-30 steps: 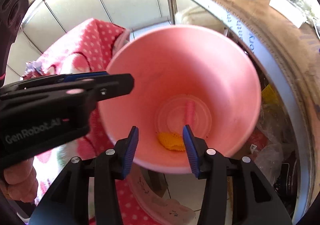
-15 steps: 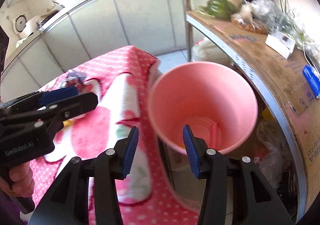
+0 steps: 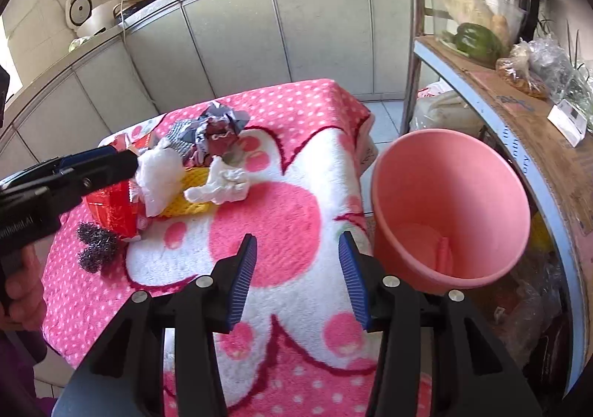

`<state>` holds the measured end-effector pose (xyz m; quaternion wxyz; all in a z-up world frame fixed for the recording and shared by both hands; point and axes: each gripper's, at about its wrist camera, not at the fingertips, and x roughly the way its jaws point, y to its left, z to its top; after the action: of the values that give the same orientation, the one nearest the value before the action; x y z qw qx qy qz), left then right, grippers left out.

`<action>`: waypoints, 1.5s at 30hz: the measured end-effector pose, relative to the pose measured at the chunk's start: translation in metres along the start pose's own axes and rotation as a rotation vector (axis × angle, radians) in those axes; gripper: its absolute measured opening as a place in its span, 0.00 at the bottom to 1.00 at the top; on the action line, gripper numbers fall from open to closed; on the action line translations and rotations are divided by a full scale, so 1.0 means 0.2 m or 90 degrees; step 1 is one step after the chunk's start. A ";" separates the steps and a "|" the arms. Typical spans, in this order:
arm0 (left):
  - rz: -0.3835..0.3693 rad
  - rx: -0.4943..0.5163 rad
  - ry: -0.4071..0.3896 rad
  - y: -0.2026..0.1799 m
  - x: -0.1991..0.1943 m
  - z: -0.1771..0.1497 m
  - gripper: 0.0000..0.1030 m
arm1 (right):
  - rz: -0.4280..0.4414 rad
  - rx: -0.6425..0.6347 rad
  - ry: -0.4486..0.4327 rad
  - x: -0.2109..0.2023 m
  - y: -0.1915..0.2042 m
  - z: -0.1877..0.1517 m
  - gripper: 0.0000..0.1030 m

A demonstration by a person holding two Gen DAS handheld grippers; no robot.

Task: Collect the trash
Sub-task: 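Grasp the white paper plate with the left tool while the right grasps a plastic wrapper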

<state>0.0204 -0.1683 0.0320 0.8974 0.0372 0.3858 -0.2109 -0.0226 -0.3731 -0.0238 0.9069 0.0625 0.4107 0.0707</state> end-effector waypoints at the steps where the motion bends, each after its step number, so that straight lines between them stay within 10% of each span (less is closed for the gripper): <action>1: 0.008 -0.008 -0.005 0.05 -0.02 0.00 0.56 | 0.003 -0.002 0.002 0.01 0.01 0.00 0.46; 17: 0.057 -0.136 0.003 0.65 -0.11 -0.03 0.42 | 0.048 -0.012 0.024 0.12 0.11 0.01 0.46; 26: 0.048 -0.168 0.045 0.69 0.05 -0.01 0.38 | 0.051 -0.018 0.029 0.15 0.13 0.04 0.46; 29: 0.034 -0.168 0.039 0.69 0.06 0.00 0.14 | 0.059 -0.022 0.026 0.16 0.13 0.06 0.46; 45: 0.012 -0.167 -0.010 0.67 -0.14 0.04 0.03 | 0.102 -0.021 0.054 0.35 0.25 0.22 0.49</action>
<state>0.0623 -0.0389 0.0442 0.8994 -0.0787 0.4030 -0.1502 0.0519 -0.3147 -0.0383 0.8808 0.0773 0.4414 0.1526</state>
